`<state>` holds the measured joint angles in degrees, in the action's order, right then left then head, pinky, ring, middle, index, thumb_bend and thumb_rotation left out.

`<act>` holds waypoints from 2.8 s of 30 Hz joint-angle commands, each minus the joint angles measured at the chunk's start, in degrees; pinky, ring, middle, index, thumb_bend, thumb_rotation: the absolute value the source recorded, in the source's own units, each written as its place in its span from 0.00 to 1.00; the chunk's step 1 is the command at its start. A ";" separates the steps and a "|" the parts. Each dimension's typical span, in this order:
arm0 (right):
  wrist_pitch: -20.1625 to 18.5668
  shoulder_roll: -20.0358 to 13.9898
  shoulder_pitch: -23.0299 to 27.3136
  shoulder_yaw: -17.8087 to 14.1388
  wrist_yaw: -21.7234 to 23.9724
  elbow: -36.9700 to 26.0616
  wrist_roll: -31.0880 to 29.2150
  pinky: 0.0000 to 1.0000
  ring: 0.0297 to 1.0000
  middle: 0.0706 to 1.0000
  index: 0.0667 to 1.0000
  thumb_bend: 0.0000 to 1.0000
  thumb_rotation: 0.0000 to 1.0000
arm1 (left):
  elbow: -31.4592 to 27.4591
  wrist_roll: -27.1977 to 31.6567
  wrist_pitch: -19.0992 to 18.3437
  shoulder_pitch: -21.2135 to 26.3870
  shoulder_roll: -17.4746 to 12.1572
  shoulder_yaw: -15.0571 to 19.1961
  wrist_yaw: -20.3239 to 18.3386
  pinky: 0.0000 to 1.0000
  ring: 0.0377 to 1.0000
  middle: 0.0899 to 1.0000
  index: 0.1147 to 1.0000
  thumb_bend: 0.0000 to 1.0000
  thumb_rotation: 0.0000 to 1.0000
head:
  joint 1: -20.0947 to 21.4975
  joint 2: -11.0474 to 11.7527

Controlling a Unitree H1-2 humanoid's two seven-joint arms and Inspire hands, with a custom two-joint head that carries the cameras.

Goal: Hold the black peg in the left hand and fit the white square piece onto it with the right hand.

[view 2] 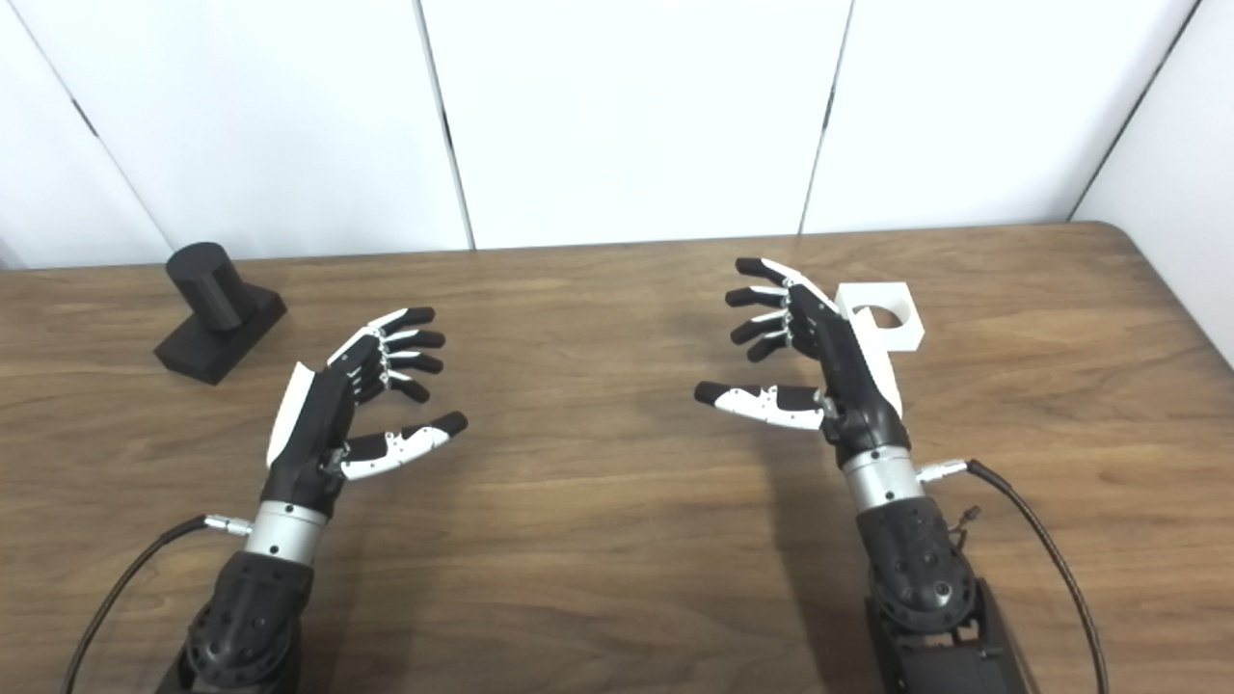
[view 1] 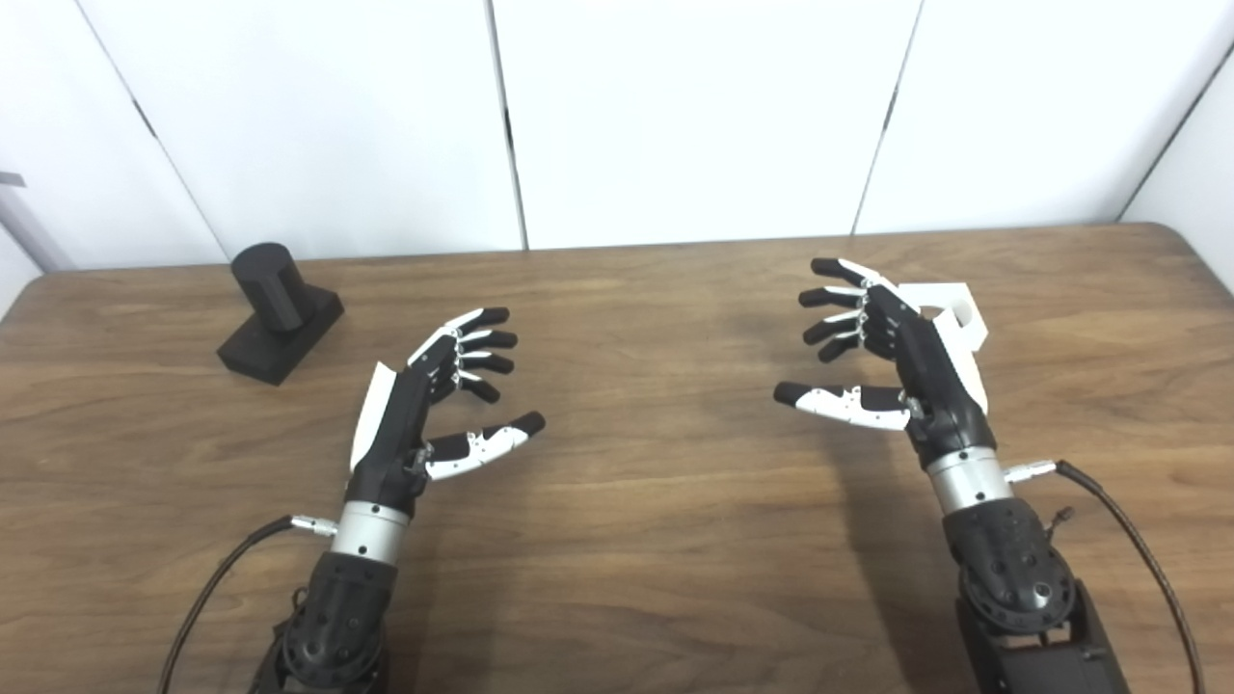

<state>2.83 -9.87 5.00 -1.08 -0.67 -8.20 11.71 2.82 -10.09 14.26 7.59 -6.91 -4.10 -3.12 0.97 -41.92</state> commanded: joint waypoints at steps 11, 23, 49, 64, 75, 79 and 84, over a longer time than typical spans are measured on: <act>2.39 0.05 1.17 -0.49 -0.60 -1.03 -0.63 0.47 0.57 0.69 0.80 0.68 0.00 | 0.19 0.31 3.64 2.51 -0.02 -0.12 0.36 0.52 0.65 0.71 0.76 0.71 0.00 | -0.69 0.73; 4.36 -1.94 0.73 -1.83 0.85 0.77 -4.42 0.49 0.59 0.70 0.82 0.66 0.00 | 2.94 -2.92 4.91 2.75 2.17 -1.77 2.09 0.51 0.65 0.71 0.75 0.72 0.04 | -12.03 4.47; -5.30 -2.78 -1.24 -2.74 1.88 -6.26 -4.15 0.47 0.60 0.71 0.81 0.60 0.00 | 9.37 -9.83 6.77 4.06 5.54 -5.76 6.97 0.57 0.67 0.71 0.73 0.70 0.07 | -24.61 12.41; -5.38 -2.89 -1.25 -2.79 1.90 -6.62 -4.62 0.44 0.58 0.70 0.80 0.58 0.00 | 6.64 -12.53 6.92 4.85 5.23 -4.65 10.23 0.47 0.60 0.69 0.68 0.74 0.07 | -24.83 13.02; -4.96 -3.06 -1.10 -2.64 1.93 -6.33 -4.39 0.43 0.57 0.69 0.79 0.58 0.00 | 0.93 -15.62 3.32 8.08 0.45 0.60 11.26 0.51 0.64 0.71 0.66 0.73 0.02 | -24.93 13.40; -5.17 -2.91 -1.13 -2.58 1.87 -6.42 -4.28 0.42 0.56 0.69 0.78 0.58 0.00 | 0.21 -15.08 1.62 8.89 -0.77 1.71 11.06 0.52 0.64 0.70 0.67 0.75 0.02 | -24.80 14.16; -4.96 -2.73 -1.11 -2.55 1.90 -5.99 -4.63 0.42 0.57 0.69 0.78 0.59 0.00 | -0.51 -15.60 0.06 9.44 -1.86 2.47 11.13 0.53 0.65 0.71 0.68 0.76 0.01 | -24.80 15.93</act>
<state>-3.83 -12.44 2.52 -3.36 1.25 -13.31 7.38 4.24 -25.85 13.88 14.07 -7.84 -2.11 7.29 -23.91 -25.93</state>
